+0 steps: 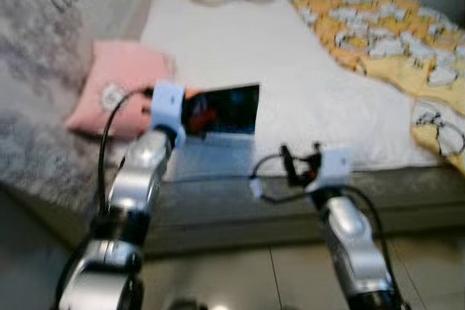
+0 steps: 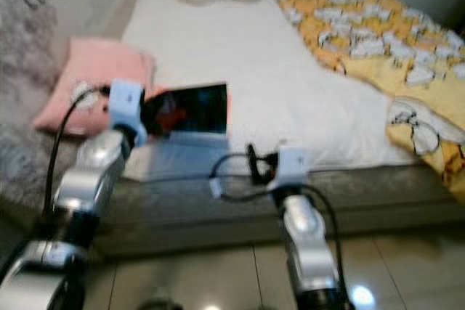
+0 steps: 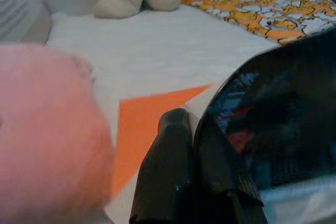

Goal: Clean up the room

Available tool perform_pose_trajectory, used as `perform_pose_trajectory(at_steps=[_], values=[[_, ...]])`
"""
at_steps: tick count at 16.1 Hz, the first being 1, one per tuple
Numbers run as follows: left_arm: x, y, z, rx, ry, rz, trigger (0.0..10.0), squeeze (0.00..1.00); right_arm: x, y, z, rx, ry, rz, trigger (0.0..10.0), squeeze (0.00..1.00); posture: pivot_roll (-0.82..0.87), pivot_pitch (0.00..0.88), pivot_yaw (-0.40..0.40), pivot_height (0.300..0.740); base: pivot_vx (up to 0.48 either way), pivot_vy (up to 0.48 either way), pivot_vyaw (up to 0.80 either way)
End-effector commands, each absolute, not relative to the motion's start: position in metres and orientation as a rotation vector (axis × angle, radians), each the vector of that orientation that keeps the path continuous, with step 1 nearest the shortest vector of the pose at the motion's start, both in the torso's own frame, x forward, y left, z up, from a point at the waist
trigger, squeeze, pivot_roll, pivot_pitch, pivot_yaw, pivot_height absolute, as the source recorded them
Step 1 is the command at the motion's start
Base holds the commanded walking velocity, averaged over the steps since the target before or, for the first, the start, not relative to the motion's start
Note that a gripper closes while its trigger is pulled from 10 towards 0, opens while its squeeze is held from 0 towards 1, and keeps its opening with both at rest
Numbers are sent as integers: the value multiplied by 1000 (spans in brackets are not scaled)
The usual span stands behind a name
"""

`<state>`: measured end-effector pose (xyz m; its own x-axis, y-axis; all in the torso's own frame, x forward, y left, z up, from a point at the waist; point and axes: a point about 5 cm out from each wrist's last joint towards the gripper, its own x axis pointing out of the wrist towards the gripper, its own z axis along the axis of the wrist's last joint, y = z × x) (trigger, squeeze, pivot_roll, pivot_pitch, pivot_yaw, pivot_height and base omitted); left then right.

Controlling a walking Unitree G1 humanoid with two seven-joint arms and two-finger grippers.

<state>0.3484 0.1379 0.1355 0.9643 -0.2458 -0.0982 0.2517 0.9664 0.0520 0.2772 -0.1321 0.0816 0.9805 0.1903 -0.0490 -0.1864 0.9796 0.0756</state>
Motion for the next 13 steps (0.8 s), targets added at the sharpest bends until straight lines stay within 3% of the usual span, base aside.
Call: perform_pose_trajectory(at_steps=[1,4,6,13], values=[[349,127,154,59,10,-284,10000,0,281,-137,85,46,44,178,10000,0,10,0,0,740,375,-296,700],[346,124,152,75,10,-292,10000,0,283,-137,85,46,45,184,10000,0,16,0,-4,740,376,-295,673],[346,124,155,73,-8,-288,10000,0,283,-136,84,53,53,187,10000,0,21,0,-8,740,343,-146,0],[345,118,163,80,-33,-329,10000,0,285,-135,84,54,46,187,10000,0,22,0,-2,740,0,0,0]])
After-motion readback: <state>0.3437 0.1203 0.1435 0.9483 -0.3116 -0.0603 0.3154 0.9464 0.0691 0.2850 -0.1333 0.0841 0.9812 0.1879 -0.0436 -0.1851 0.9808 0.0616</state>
